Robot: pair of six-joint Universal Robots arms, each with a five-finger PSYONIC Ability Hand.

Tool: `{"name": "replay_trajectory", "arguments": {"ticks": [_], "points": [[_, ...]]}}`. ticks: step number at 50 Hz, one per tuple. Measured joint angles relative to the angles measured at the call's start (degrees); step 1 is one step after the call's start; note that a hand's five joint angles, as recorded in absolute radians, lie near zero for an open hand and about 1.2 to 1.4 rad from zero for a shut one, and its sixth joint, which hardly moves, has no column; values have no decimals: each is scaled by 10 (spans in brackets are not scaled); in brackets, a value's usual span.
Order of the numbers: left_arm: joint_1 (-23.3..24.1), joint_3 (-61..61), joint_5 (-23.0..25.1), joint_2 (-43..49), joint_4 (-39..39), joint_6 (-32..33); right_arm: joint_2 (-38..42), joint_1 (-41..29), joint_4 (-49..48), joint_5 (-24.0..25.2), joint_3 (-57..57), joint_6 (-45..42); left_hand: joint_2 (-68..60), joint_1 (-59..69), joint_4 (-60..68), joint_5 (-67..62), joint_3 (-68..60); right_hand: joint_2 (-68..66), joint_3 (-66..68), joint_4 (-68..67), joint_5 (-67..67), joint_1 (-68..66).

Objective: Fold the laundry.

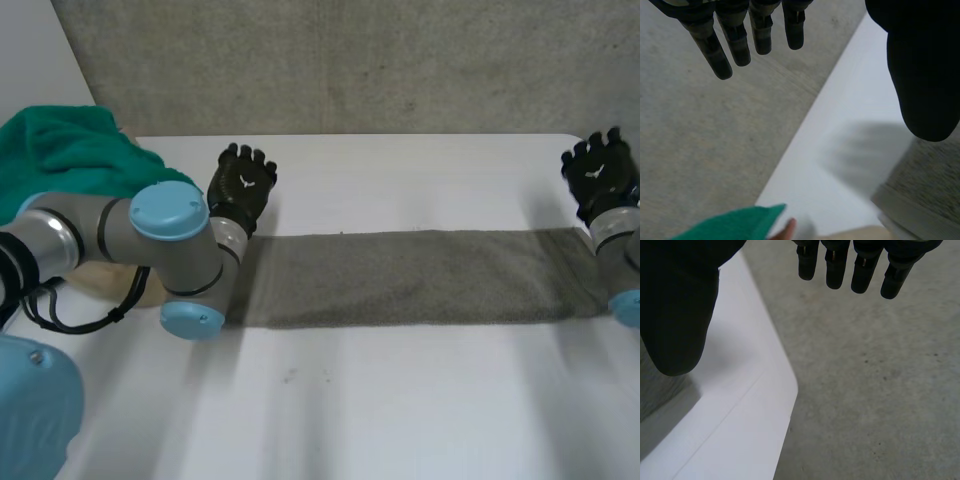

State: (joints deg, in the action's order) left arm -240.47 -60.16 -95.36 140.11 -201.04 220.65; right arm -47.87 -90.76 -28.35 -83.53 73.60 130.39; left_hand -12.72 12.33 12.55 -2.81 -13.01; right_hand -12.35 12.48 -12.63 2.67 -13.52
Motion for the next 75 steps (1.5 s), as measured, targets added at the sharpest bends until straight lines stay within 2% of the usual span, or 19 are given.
{"name": "replay_trajectory", "arguments": {"ticks": [5,9,16,21,27,30,32,34,42,47,52,57,62,65,67,73,74,75], "points": [[6,-52,-13,-53,-6,-3,-78,13,65,28,27,60,0,0,0,0,0,0,0,0,0,0],[7,-118,-18,-107,-6,-6,-128,46,161,74,54,77,0,0,0,0,0,0,0,0,0,0],[9,-220,-16,-182,-5,-31,-146,105,302,139,100,70,0,0,0,0,0,-2,9,-7,9,-3],[12,-265,-12,-210,-5,-65,-139,126,313,152,136,59,0,0,0,0,0,-42,41,-38,44,-19],[18,-288,-10,-219,-7,-85,-108,134,248,146,165,27,0,0,0,0,0,-68,72,-71,75,-60],[19,-290,-9,-219,-7,-87,-88,137,220,141,168,12,0,0,0,0,0,-261,260,-257,259,-251],[19,-290,-9,-219,-7,-86,-76,142,205,135,166,4,0,0,0,0,0,-478,469,-466,465,-450],[19,-290,-9,-220,-7,-86,-69,148,194,124,163,0,0,0,0,0,0,-546,537,-536,531,-494],[18,-298,-9,-241,-7,-85,-85,182,116,32,156,-28,0,0,0,0,0,-550,556,-561,542,-494],[18,-309,-9,-257,-7,-86,-109,181,88,9,158,-68,0,0,0,0,0,-550,556,-561,544,-494],[17,-323,-9,-269,-7,-87,-137,119,71,10,162,-85,0,0,0,0,0,-550,557,-562,547,-494],[14,-339,-9,-283,-7,-88,-162,1,40,28,169,-68,0,0,0,0,0,-550,560,-562,547,-494],[12,-352,-9,-297,-7,-88,-170,-149,-2,81,179,-45,0,0,0,0,0,-550,560,-562,548,-494],[12,-356,-10,-302,-7,-89,-165,-202,-12,104,181,-42,0,0,0,0,0,-550,560,-562,547,-494],[12,-361,-10,-306,-7,-89,-147,-270,-19,134,183,-43,0,0,0,0,0,-550,560,-562,549,-494],[16,-363,-10,-307,-8,-89,-94,-347,-21,165,180,-50,0,0,0,0,0,-550,560,-562,549,-494],[17,-362,-10,-307,-8,-89,-85,-353,-21,165,179,-50,0,0,0,0,0,-510,518,-519,518,-466],[19,-360,-10,-306,-8,-89,-79,-358,-20,165,178,-50,0,0,0,0,0,-433,441,-442,433,-396]]}}
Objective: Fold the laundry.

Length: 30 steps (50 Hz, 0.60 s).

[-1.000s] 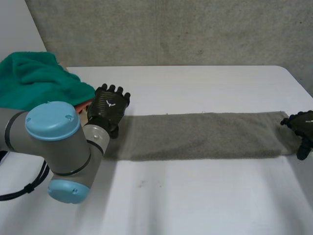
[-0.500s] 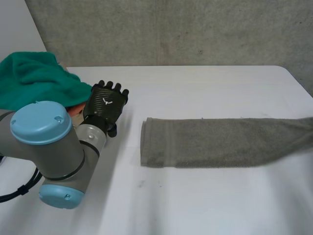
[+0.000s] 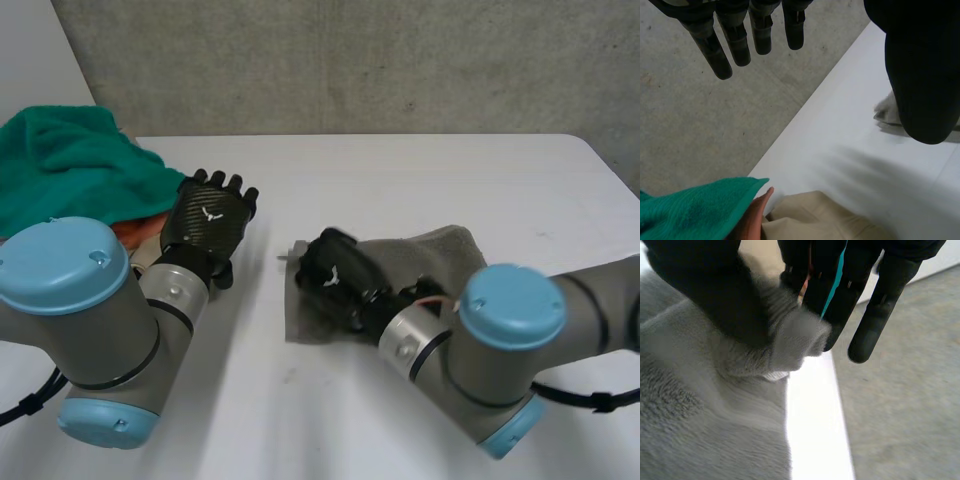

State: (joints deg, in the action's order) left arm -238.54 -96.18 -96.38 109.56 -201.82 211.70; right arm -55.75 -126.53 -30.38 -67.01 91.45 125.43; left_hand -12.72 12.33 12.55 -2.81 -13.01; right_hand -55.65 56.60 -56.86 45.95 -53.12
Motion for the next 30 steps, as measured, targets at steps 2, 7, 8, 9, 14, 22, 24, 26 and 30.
{"name": "replay_trajectory", "arguments": {"ticks": [2,7,8,9,14,22,24,26,30], "points": [[5,5,0,3,0,0,9,-5,2,-4,0,5,0,0,0,0,0,191,-184,183,-192,186],[25,30,0,20,-2,-3,-18,14,11,-21,9,68,0,0,0,0,0,433,-438,439,-433,397],[30,36,0,25,-2,-4,-32,26,16,-23,12,90,0,0,0,0,0,434,-442,443,-433,397],[36,45,0,30,-3,-6,-49,40,24,-26,16,114,0,0,0,0,0,434,-442,443,-433,397],[65,82,2,52,-3,-26,-129,129,103,-31,29,240,0,0,0,0,0,434,-442,443,-433,397],[100,140,34,105,1,-74,-149,227,253,-29,57,273,0,0,0,0,0,412,-420,425,-413,386],[106,152,39,123,4,-79,-138,242,268,-29,68,242,0,0,0,0,0,374,-385,389,-375,352],[110,160,42,137,8,-81,-125,254,274,-31,77,212,0,0,0,0,0,310,-315,319,-305,283],[114,163,43,151,22,-82,-97,270,272,-41,85,156,0,0,0,0,0,-24,8,-5,14,-25]]}}
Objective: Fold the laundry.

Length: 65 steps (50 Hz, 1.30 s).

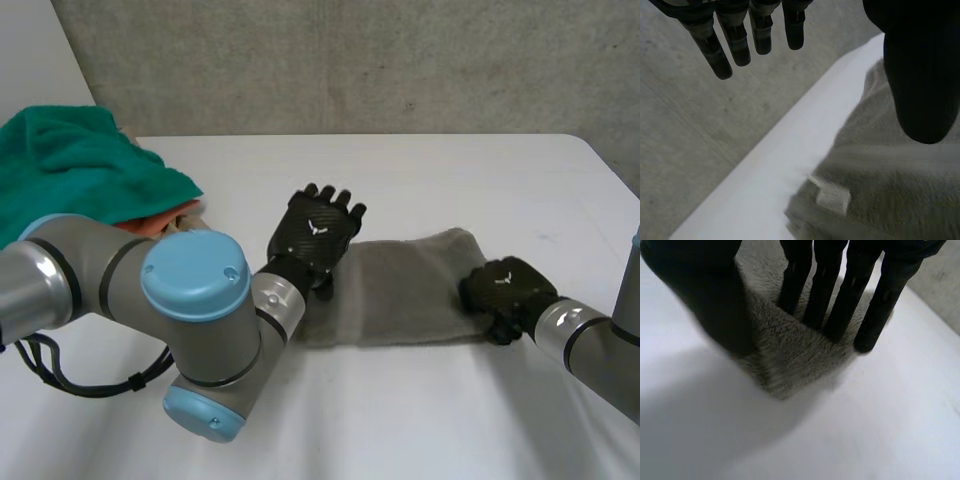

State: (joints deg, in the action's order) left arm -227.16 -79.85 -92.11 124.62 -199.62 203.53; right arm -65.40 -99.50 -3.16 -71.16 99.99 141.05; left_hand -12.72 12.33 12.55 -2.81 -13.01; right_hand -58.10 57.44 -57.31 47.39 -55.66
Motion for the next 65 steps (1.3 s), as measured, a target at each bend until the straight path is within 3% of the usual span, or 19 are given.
{"name": "replay_trajectory", "arguments": {"ticks": [2,8,14,20,23,26,30,36,41,49,54,59,65], "points": [[0,-3,0,1,9,0,9,4,-8,-12,0,-18,0,0,0,0,0,-83,86,-88,84,-48],[-12,-31,-8,-37,31,1,6,-17,-79,-70,-13,-44,0,0,0,0,0,-92,106,-114,99,-70],[-42,-76,-27,-101,37,0,-22,-158,-154,-102,-54,-70,0,0,0,0,0,-92,108,-115,102,-70],[-69,-127,-45,-141,35,-2,42,-306,-169,-81,-106,-115,0,0,0,0,0,-87,99,-104,97,-70],[-76,-138,-47,-145,35,-2,64,-331,-168,-68,-113,-133,0,0,0,0,0,73,-61,58,-51,71],[-83,-144,-47,-145,34,-3,79,-346,-168,-53,-115,-131,0,0,0,0,0,388,-368,366,-373,373],[-85,-135,-46,-143,31,-7,56,-329,-167,-49,-110,-68,0,0,-1,0,0,459,-450,447,-448,423],[-72,-78,-40,-132,29,-28,-46,-228,-154,-46,-84,173,0,0,-1,0,0,459,-450,448,-448,423],[-43,-18,-26,-103,32,-67,-81,-167,-99,-42,-82,304,0,0,-1,0,0,459,-450,448,-448,423],[3,80,3,-10,75,-131,-26,-132,18,-34,-144,330,-1,2,0,-1,0,459,-450,448,-448,423],[15,151,3,70,150,-145,42,-129,64,-29,-194,322,-1,2,1,-2,0,459,-450,448,-448,423],[14,187,-11,118,215,-143,73,-131,75,-26,-213,313,-1,2,1,-2,0,459,-450,448,-448,423],[11,194,-71,147,276,-125,131,-136,80,-35,-233,248,-1,2,1,-2,-1,456,-448,447,-446,423]]}}
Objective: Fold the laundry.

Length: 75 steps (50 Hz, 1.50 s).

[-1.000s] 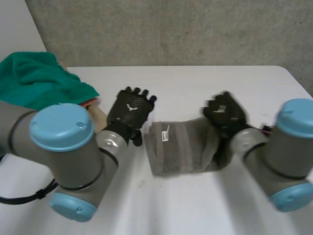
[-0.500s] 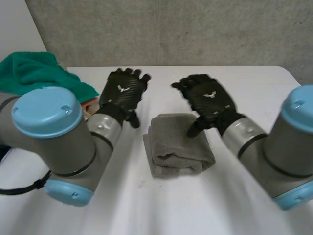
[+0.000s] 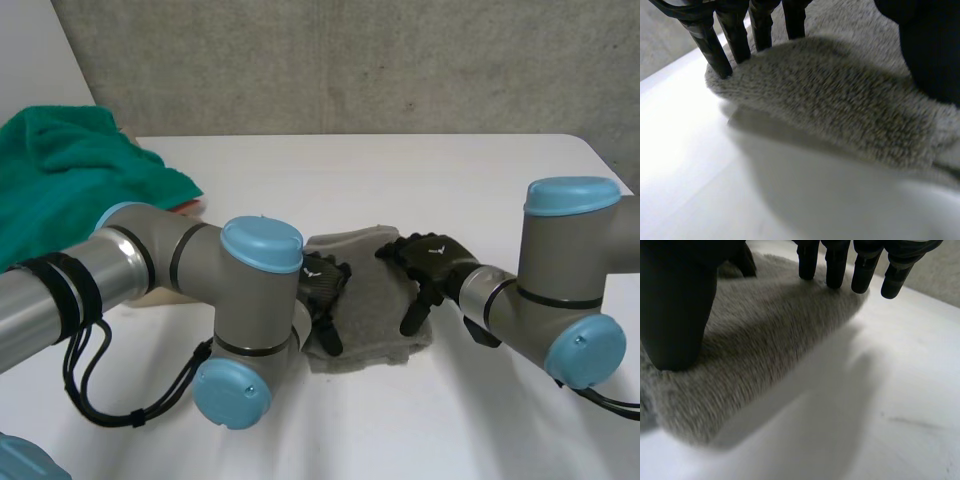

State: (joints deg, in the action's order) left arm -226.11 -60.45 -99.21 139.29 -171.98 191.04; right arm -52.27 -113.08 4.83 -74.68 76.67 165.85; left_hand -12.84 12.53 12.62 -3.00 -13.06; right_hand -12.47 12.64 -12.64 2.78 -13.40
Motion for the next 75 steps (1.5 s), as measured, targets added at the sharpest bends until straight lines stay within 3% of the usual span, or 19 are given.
{"name": "replay_trajectory", "arguments": {"ticks": [10,19,31,38,42,46,54,62,68,75], "points": [[4,-39,-30,-67,-7,28,-24,0,-9,-61,2,-70,1,-4,-1,2,1,-54,46,-45,43,-42],[5,-80,-18,-178,-49,28,-121,7,-96,-84,97,-15,1,-4,-1,2,1,-19,15,-16,1,-20],[-1,-176,67,-262,-97,24,-159,17,-126,-43,236,170,1,-4,-1,2,1,-14,10,-12,-1,-16],[-1,-200,84,-269,-104,22,-130,13,-159,-9,255,208,1,-4,-1,2,1,-14,10,-12,0,-16],[-1,-204,84,-268,-105,22,-105,5,-177,-5,247,212,1,-4,-1,2,1,-26,25,-25,25,-22],[-1,-205,83,-267,-105,22,-77,-5,-187,-6,229,212,1,-4,-1,2,1,-223,222,-221,217,-201],[-2,-204,83,-267,-109,22,-31,-19,-200,-14,188,210,1,-4,-1,2,1,-389,394,-500,492,-323],[-2,-207,82,-267,-113,22,-25,-19,-215,-52,164,217,1,-4,-1,2,1,-388,393,-559,510,-323],[-3,-206,82,-267,-119,22,-6,-14,-223,-99,84,222,1,-4,-1,2,1,-388,393,-561,539,-323],[-4,-202,82,-267,-128,23,84,35,-207,-136,-80,222,1,-4,-1,2,1,-388,393,-561,543,-323]]}}
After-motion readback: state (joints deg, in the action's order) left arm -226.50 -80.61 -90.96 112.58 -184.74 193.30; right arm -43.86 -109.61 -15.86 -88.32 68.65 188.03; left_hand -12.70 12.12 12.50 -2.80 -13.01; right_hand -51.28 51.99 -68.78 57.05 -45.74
